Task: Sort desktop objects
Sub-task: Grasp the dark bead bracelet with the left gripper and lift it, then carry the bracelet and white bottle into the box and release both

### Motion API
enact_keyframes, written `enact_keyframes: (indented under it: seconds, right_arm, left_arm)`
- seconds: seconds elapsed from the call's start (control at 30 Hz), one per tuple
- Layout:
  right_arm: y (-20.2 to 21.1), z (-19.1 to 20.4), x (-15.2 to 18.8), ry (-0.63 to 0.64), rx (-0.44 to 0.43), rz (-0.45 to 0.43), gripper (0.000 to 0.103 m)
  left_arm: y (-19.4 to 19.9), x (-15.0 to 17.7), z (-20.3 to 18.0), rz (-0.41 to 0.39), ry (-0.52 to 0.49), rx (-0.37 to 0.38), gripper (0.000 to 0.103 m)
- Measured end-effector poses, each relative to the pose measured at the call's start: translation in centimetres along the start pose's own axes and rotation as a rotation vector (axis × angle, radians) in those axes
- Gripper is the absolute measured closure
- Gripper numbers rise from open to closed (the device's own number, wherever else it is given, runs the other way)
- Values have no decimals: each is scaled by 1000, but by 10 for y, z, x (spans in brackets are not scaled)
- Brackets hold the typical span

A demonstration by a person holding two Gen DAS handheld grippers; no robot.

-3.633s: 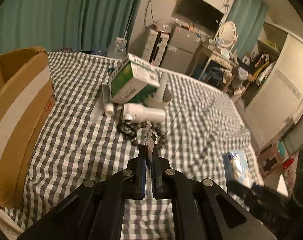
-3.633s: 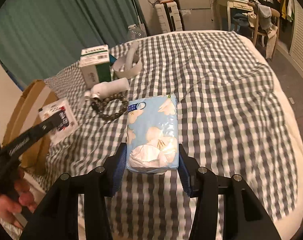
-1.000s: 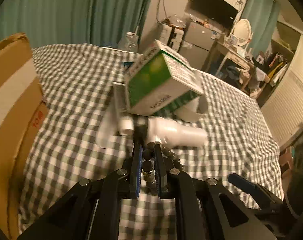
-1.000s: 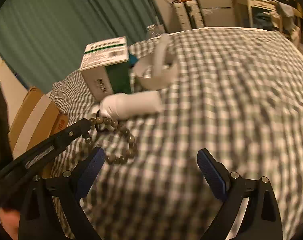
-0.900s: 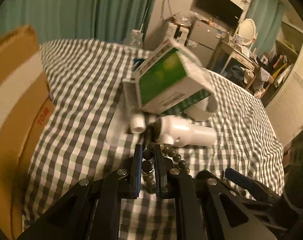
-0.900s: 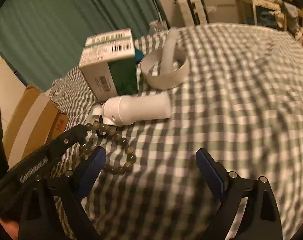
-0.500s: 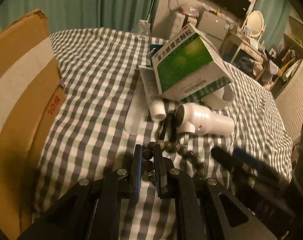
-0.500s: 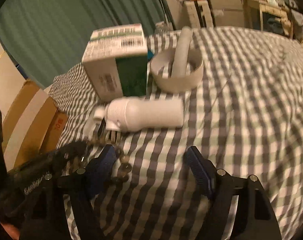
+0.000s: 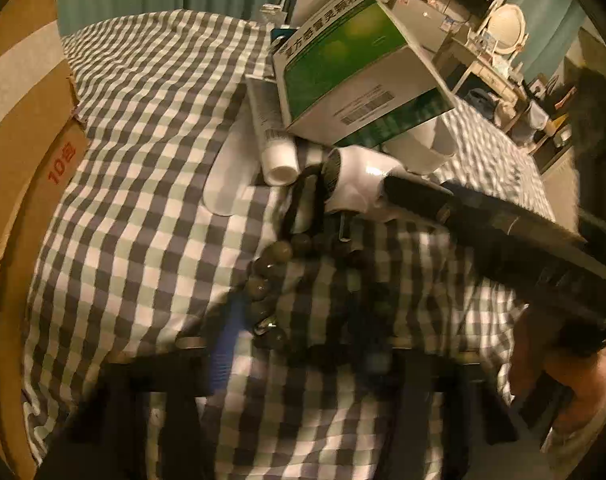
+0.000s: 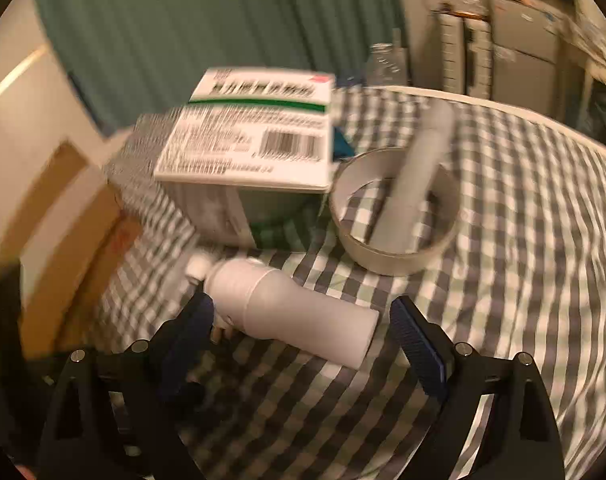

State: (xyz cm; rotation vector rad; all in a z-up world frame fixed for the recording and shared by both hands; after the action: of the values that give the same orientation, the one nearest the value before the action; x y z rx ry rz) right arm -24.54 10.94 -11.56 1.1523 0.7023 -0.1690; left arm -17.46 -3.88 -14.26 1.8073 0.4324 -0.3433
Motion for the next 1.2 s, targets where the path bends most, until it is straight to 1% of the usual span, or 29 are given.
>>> enact_keyframes:
  seconds: [0.03, 0.07, 0.1, 0.13, 0.17, 0.23, 0.3, 0.37, 0.4, 0.43, 0.47, 0.5, 0.53, 0.57, 0.6, 0.63, 0.67, 0.7, 0.73, 0.77, 0.83, 0.9, 0.93, 1.03, 1.1, 1.2]
  right_arm:
    - [-6, 3, 1, 23, -21, 35, 23]
    - [-8, 3, 3, 42, -21, 60, 35]
    - [-9, 2, 7, 59, -17, 82, 43]
    - [-9, 1, 13, 66, -8, 103, 57]
    - [-5, -1, 19, 64, -11, 109, 62]
    - [4, 0, 29, 57, -30, 114, 67]
    - [13, 5, 40, 62, -23, 117, 69]
    - [23, 17, 49, 46, -58, 130, 71]
    - [30, 22, 56, 31, -72, 130, 71]
    - [35, 27, 62, 27, -77, 131, 71]
    - [38, 31, 66, 29, -69, 129, 70]
    - [40, 34, 67, 32, -47, 122, 68]
    - [38, 35, 67, 26, -19, 117, 56]
    - [36, 35, 65, 14, -11, 115, 42]
    - [34, 31, 62, -1, -12, 112, 40]
    - [25, 31, 52, -14, -16, 107, 40]
    - [21, 34, 50, -15, -11, 105, 41]
    - [14, 37, 46, -11, 4, 105, 44]
    - [5, 39, 40, -14, 41, 114, 67]
    - [1, 41, 38, -24, 50, 113, 71]
    - [0, 40, 35, -77, 65, 84, 71]
    - [8, 39, 39, -105, 68, 71, 71]
    - [16, 38, 45, -131, 57, 63, 71]
    - [38, 35, 62, -214, 31, 51, 71]
    - [54, 34, 75, -289, 9, 25, 71]
    - [84, 31, 85, -356, 2, -15, 71]
  left_arm:
    - [-2, 0, 3, 18, 11, -1, 91]
    - [-1, 1, 8, 14, 26, 1, 91]
    - [3, -1, 12, -8, 29, -30, 91]
    - [6, -1, 14, -25, 22, -73, 91]
    - [13, -5, 18, -47, 7, -118, 91]
    - [22, -8, 24, -62, 18, -100, 91]
    - [28, -8, 30, -66, 38, -102, 91]
    - [32, -6, 31, -74, 35, -122, 91]
    - [33, -6, 31, -74, 31, -118, 91]
    - [33, -6, 29, -68, 26, -98, 91]
    - [32, -5, 28, -63, 22, -88, 91]
    - [30, -7, 26, -54, 17, -80, 91]
    - [25, -7, 23, -42, 16, -75, 91]
    - [21, -8, 24, -29, 20, -67, 91]
    - [16, -4, 24, -10, 27, -58, 90]
    - [8, -1, 25, 14, 41, -54, 87]
    - [5, 0, 26, 6, 46, -51, 85]
    - [5, -1, 27, -6, 54, -44, 85]
    - [5, -2, 29, -11, 64, -35, 85]
    - [6, -3, 31, -16, 84, -15, 86]
    - [9, -3, 35, -35, 115, 32, 92]
    - [15, -4, 34, -47, 116, 58, 92]
    - [21, -5, 32, -64, 111, 63, 92]
    - [50, -11, 21, -150, 107, 119, 92]
    - [67, -14, 17, -193, 107, 154, 92]
    - [106, -22, 17, -279, 121, 184, 92]
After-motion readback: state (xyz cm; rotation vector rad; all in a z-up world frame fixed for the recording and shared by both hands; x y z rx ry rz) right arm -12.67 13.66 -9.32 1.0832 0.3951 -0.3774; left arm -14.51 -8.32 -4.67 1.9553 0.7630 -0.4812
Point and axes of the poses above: each gripper's, at about its wrist camera, not at the fingertips, and y roughly against the way its jaws point, z to its left, x to its underside, the point moved 2 cm from there along -y, roughly the way its jaws point, and after that the axes turned 2 degrees about x, right-handed, at the moved point
